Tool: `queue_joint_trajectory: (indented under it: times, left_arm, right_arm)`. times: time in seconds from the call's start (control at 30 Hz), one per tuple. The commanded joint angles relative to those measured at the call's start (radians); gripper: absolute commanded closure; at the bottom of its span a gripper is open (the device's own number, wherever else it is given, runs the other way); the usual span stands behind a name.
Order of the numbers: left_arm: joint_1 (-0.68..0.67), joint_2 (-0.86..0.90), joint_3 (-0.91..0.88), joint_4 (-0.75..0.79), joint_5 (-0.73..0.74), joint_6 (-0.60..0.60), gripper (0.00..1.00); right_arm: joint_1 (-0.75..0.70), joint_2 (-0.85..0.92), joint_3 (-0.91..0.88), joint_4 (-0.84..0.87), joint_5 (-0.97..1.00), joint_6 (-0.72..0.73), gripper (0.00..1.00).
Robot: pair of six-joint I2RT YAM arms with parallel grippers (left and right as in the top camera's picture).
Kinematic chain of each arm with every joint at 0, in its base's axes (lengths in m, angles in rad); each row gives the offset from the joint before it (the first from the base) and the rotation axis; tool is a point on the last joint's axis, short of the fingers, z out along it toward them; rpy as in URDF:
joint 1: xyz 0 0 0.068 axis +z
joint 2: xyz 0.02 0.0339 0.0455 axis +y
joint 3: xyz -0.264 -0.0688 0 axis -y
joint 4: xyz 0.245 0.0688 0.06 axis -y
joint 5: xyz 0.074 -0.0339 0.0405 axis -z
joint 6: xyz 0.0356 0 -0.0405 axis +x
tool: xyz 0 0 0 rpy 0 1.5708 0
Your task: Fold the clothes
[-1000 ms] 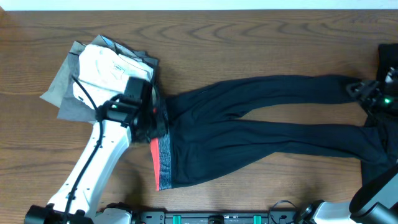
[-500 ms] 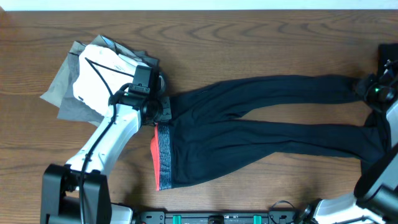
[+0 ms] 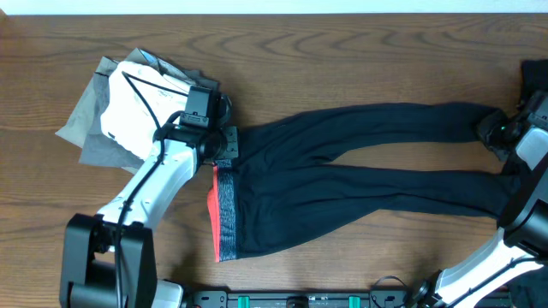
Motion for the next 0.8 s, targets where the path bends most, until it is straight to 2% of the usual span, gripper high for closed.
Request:
queue_joint_trajectory:
  times: [0.0, 0.1, 0.2, 0.43, 0.6, 0.77]
  left_arm:
    - [-0.002, 0.042, 0.009, 0.001, -0.016, 0.018, 0.71]
    - [-0.002, 0.053, 0.009, -0.003, -0.015, 0.018, 0.72]
    - [-0.002, 0.053, 0.009, 0.010, -0.015, 0.018, 0.72]
    - [-0.002, 0.054, 0.009, 0.076, -0.016, 0.018, 0.69]
    - [-0.002, 0.059, 0.009, 0.156, -0.016, 0.006, 0.59]
    - [-0.002, 0.114, 0.009, 0.194, -0.016, 0.006, 0.58]
  right_arm:
    - [-0.005, 0.047, 0.001, -0.073, 0.216, 0.029, 0.99]
    - [-0.031, 0.035, 0.001, -0.146, 0.420, -0.024, 0.99]
    - [-0.063, 0.007, 0.001, -0.169, 0.480, -0.044, 0.99]
    - [-0.089, -0.105, 0.028, -0.201, 0.339, -0.048, 0.87]
    - [-0.089, -0.216, 0.072, -0.185, 0.036, -0.111, 0.66]
    - [-0.074, -0.315, 0.077, -0.198, -0.144, -0.111, 0.52]
